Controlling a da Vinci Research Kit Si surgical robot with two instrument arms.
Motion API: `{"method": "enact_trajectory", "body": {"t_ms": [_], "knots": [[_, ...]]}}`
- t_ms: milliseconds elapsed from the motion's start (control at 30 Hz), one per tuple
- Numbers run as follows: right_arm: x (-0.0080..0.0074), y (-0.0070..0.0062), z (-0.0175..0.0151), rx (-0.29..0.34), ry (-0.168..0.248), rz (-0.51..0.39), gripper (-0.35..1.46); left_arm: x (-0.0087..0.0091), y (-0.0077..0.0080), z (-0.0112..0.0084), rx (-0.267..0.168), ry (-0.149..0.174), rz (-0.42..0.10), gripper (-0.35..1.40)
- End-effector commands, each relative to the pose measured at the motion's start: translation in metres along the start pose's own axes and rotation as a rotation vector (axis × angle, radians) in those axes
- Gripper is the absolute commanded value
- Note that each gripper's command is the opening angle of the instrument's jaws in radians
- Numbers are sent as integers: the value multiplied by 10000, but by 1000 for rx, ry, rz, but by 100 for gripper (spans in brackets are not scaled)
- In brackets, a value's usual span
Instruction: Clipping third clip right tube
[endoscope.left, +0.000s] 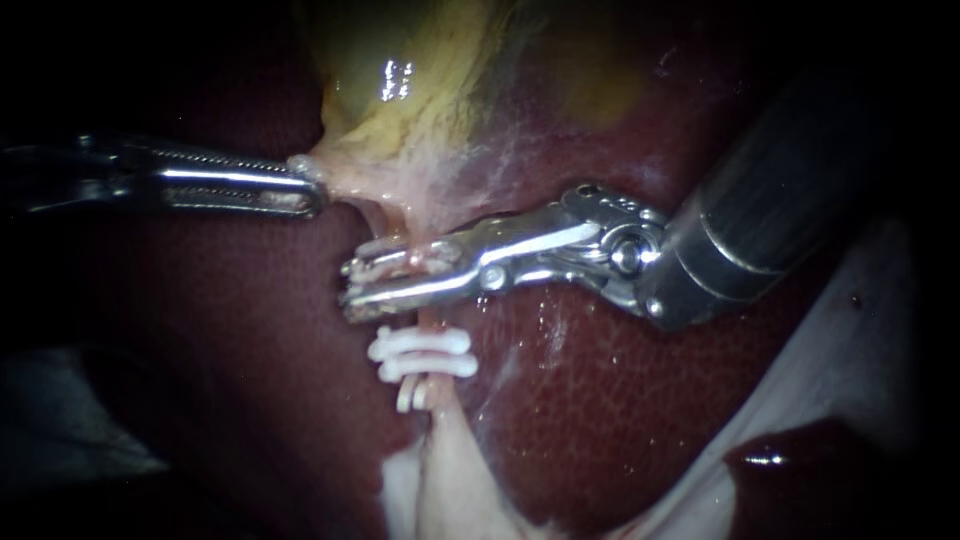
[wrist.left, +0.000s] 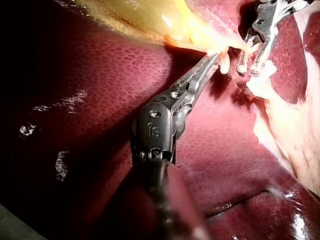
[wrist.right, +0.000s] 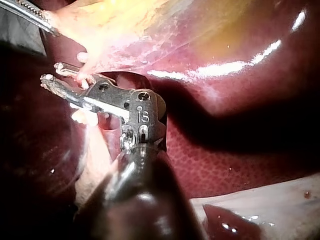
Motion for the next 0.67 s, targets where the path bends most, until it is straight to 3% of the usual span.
{"method": "enact_trajectory", "body": {"t_ms": [33,67,667], "knots": [[0,-1,0,1,-1,0,-24,0,0,0,0,0,0,-35],[0,-1,0,1,-1,6,-35,0,0,0,0,0,0,-35],[-1,-2,0,-8,-1,11,-35,-1,0,1,0,0,0,-35]]}}
